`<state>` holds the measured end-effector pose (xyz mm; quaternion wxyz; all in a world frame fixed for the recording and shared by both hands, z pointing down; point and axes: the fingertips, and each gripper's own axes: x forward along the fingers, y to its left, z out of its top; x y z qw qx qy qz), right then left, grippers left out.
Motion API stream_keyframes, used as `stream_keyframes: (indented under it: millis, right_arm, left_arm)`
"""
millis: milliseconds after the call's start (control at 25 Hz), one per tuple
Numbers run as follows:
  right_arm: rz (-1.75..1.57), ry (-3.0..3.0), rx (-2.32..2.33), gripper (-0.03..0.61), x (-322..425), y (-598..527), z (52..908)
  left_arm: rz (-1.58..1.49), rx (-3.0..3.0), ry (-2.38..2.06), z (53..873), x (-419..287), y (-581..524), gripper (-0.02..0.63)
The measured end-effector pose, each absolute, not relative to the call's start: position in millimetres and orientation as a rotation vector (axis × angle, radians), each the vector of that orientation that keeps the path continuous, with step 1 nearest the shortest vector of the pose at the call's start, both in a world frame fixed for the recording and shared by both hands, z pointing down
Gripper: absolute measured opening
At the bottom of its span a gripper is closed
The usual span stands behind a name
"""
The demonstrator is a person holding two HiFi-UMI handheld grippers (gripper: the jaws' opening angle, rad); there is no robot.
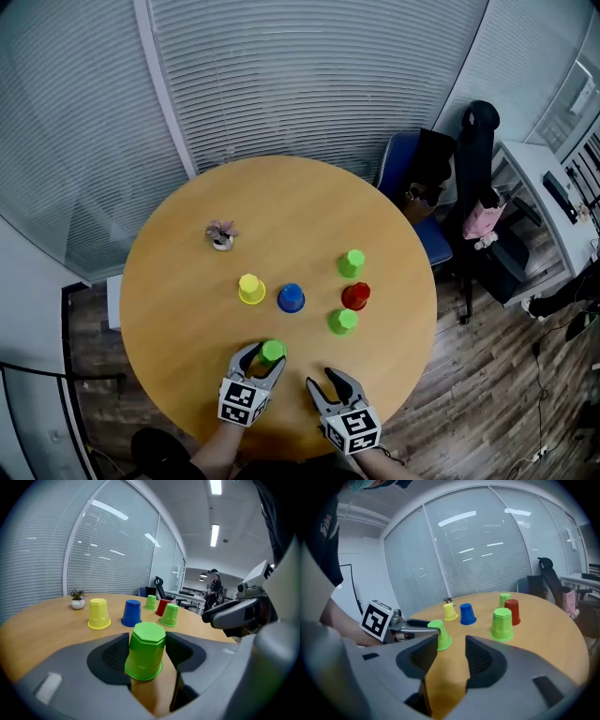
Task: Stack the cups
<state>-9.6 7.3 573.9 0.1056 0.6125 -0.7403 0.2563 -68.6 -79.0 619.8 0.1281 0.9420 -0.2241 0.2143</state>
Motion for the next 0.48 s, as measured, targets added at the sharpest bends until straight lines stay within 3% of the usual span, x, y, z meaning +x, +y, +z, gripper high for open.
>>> stream_keyframes:
  millis: [480]
  right_arm:
    - [0.724,-2.135,1.865,0.153,-10,-7,571]
  left_arm:
    - [0.501,2.76,-0.585,592,-77,-67,0.249]
